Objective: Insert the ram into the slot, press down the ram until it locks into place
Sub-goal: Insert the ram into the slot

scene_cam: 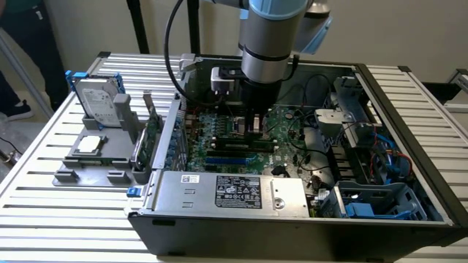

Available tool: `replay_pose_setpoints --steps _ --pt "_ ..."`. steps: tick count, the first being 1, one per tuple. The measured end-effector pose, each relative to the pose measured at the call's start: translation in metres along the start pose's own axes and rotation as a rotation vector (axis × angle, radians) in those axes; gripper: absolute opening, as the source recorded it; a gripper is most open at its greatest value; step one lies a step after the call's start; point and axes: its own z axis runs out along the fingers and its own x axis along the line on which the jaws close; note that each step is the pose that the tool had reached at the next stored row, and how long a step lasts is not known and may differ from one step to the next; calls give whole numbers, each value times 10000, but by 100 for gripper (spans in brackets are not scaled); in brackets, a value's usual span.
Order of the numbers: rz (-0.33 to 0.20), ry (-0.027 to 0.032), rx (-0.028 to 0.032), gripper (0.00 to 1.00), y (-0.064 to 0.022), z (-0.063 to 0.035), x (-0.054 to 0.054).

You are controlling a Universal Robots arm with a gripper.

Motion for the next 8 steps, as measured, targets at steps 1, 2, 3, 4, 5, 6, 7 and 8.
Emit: replay_pose_setpoints --steps 1,2,3,4,5,6,7,8 --pt "0 -1 -1 28 1 -37 1" --pt "0 -4 -3 28 2 -69 1" --pt "0 -5 -7 26 3 -87 2" --pt "0 -7 -8 19 3 -88 1" --pt "0 -8 -7 13 3 -88 1" --pt "-1 -7 -7 13 3 -88 2" --pt "0 -8 -7 11 3 -87 1" --pt "0 -7 -7 11 3 -88 1"
